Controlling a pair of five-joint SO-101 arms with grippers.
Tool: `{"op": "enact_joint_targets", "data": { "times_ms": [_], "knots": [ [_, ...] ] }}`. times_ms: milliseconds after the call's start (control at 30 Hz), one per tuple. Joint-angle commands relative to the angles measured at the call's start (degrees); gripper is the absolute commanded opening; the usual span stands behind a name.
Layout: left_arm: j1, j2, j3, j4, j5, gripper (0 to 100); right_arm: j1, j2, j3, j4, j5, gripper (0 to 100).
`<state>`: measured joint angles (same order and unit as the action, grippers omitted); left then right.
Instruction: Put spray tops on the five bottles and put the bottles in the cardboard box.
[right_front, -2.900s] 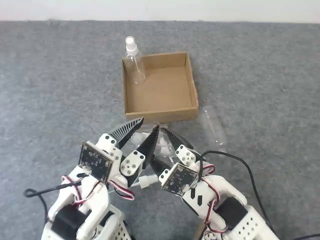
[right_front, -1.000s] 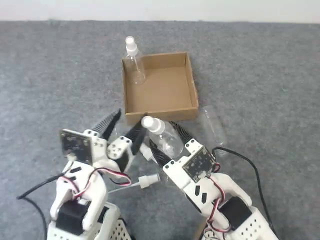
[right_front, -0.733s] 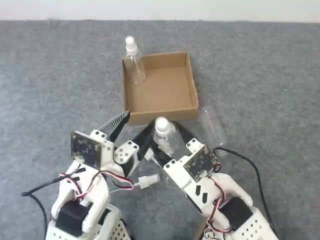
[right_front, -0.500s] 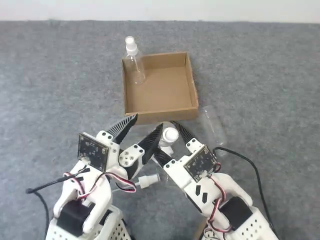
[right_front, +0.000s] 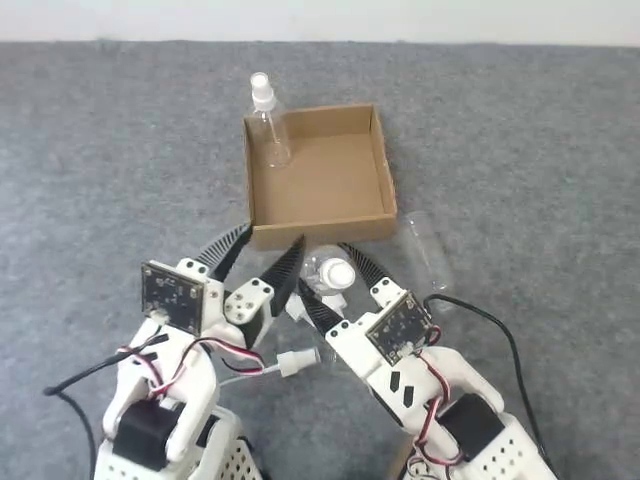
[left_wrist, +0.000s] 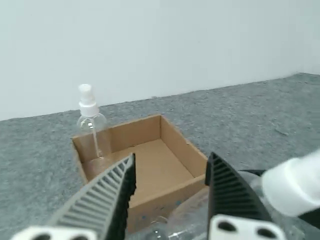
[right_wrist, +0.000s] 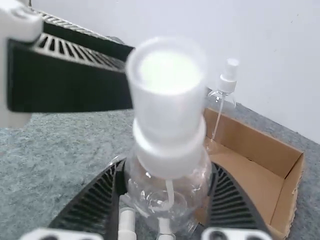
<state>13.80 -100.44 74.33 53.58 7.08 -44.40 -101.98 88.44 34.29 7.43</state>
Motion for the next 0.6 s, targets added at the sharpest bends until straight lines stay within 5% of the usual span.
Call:
{"op": "enact_joint_targets", "data": {
  "times_ms": [0,267,567],
  "knots": [
    [-2.0,-0.2,-3.6,-0.4,0.1,21,0.7,-1.4,-3.8,0.1,-0.4,10.0],
    [-7.8,-0.2,-4.3,-1.9,0.0,21,0.7,-1.4,-3.2,-0.3,-0.4,10.0],
    [-24.0,-0.2,2.6,-2.4,0.1,21,0.7,-1.2,-3.2,-0.3,-0.4,10.0]
  ]
}}
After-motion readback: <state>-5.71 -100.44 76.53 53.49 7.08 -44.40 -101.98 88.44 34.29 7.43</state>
